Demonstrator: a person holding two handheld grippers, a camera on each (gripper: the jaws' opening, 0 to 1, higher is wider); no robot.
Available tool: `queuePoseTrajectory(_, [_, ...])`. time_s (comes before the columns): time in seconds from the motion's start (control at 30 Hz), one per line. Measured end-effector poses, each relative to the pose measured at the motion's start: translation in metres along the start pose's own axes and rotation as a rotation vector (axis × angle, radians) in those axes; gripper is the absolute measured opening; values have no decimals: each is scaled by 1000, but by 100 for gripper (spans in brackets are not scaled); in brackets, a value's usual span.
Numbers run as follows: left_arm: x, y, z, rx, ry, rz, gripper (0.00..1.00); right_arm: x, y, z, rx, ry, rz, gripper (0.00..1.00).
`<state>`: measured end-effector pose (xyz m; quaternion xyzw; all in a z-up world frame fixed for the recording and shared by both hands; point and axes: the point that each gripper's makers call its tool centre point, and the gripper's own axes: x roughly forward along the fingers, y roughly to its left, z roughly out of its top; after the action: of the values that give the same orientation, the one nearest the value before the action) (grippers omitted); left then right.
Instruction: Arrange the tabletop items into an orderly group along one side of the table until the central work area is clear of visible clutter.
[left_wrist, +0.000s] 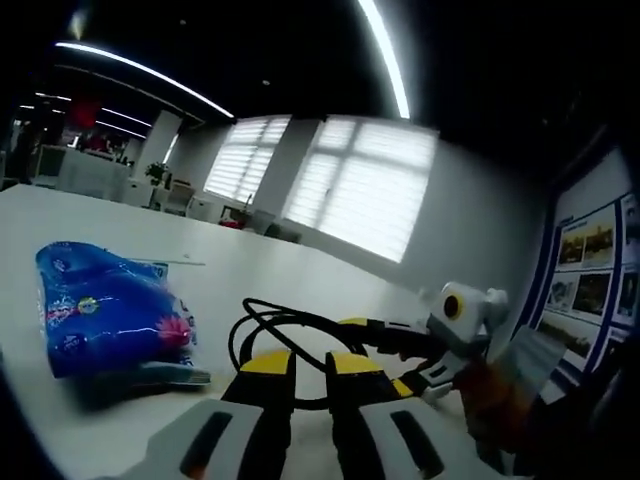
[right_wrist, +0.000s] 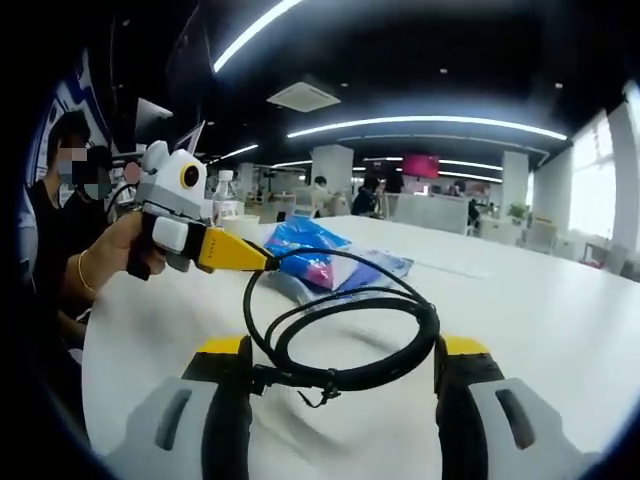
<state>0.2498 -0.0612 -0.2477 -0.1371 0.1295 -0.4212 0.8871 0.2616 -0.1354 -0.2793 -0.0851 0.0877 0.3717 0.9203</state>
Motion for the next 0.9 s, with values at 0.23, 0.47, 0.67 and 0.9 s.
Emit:
queuePoseTrajectory(0.23, [-8, -14, 2, 19, -3, -13, 10, -10, 7, 4, -15, -5, 0, 70])
queuePoseTrajectory(0.47, [-16, -20, -6, 11, -2, 0, 10, -17, 16, 2, -24, 3, 7, 70])
queuePoseTrajectory(0.67, [-21, -24, -12, -5, -3, -6, 10, -21, 22, -1, -36, 13, 15, 70])
queuePoseTrajectory(0.9, [-24, -30, -14, -12, -5, -15, 10, -24, 25, -4, -35, 22, 19, 70])
